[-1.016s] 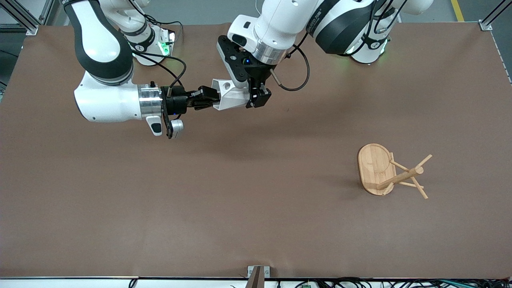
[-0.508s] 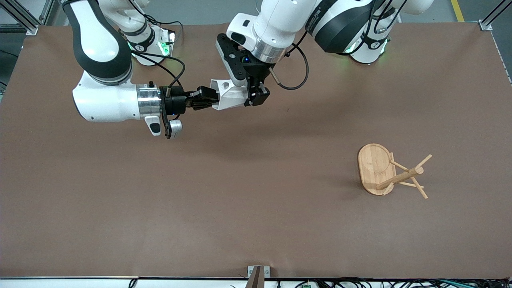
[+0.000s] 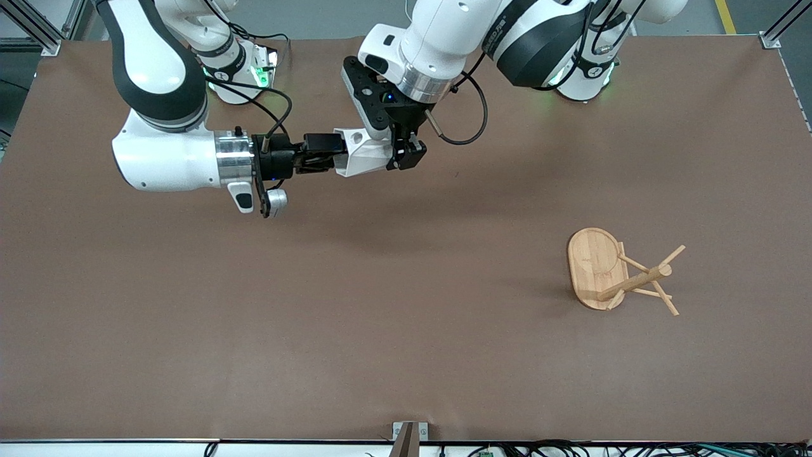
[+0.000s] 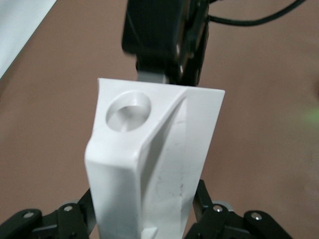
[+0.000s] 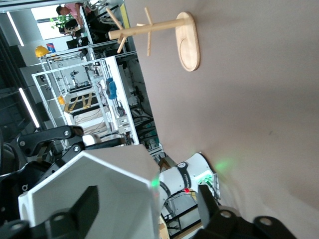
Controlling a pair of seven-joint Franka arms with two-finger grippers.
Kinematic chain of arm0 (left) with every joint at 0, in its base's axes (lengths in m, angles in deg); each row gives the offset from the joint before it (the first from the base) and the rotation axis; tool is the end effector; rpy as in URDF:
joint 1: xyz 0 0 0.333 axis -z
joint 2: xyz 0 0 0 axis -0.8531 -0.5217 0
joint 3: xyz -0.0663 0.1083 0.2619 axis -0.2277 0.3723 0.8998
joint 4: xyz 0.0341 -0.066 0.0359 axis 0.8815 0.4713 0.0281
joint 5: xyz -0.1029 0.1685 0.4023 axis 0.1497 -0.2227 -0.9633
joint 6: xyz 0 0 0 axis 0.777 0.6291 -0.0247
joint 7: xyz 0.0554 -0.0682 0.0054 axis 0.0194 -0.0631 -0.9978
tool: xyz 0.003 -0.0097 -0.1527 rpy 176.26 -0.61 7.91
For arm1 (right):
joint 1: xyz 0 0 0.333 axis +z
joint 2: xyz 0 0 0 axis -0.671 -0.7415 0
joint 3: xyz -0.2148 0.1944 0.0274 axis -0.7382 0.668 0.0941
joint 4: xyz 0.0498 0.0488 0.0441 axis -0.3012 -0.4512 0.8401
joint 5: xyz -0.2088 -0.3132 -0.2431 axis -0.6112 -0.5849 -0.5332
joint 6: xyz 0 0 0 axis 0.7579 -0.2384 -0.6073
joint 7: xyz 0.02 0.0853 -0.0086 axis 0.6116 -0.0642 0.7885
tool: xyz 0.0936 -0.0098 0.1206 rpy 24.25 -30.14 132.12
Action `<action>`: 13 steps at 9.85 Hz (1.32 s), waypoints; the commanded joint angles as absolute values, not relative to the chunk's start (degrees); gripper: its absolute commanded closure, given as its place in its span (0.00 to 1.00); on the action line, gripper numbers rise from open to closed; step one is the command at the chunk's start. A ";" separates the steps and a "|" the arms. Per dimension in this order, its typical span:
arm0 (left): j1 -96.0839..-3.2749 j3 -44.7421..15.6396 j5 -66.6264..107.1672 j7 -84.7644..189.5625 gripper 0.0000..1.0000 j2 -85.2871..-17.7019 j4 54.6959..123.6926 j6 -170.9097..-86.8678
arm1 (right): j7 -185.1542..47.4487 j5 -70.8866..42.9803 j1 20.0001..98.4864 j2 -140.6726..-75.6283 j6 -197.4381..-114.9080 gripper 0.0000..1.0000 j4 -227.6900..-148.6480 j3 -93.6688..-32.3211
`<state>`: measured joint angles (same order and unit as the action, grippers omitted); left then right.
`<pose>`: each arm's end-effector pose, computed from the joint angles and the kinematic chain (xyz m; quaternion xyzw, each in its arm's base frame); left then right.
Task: Hang cup on rack
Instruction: 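Grasp the cup with the left gripper from the right gripper, then carry the cup with the left gripper while the right gripper retracts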
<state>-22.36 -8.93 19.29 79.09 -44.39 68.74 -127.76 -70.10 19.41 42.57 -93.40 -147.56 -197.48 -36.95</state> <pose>0.4971 -0.5596 0.4953 0.8260 -0.5308 0.1312 0.1368 0.5700 0.3348 0.4005 -0.8269 0.0162 0.1438 0.5435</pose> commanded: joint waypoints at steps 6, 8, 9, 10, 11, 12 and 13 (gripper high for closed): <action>-26.20 -8.09 18.23 69.62 0.99 -44.51 69.20 -120.65 | -54.30 -8.57 38.45 -89.97 -143.23 0.00 -194.21 -48.47; -30.93 -8.09 15.94 62.40 0.99 -44.07 69.20 -118.09 | -51.78 -32.93 38.36 -90.14 -142.15 0.00 -190.67 -53.04; -33.22 -8.00 15.76 56.97 0.99 -43.63 69.20 -115.38 | -52.39 -41.14 38.37 -90.14 -143.20 0.00 -187.88 -55.85; -36.03 -8.26 15.59 52.48 0.99 -43.54 69.20 -115.00 | -52.48 -46.53 38.37 -90.14 -143.30 0.00 -184.11 -57.53; -38.32 -8.44 15.76 50.87 0.99 -43.37 69.20 -114.74 | -52.48 -50.84 38.19 -90.22 -142.86 0.00 -181.11 -59.11; -40.34 -8.36 15.93 49.63 0.99 -43.36 69.63 -113.52 | -52.48 -52.71 38.54 -89.53 -142.42 0.00 -180.30 -59.56; -42.80 -8.35 16.28 49.01 0.99 -42.75 72.34 -113.76 | -52.66 -52.82 38.54 -88.04 -137.81 0.00 -178.64 -59.65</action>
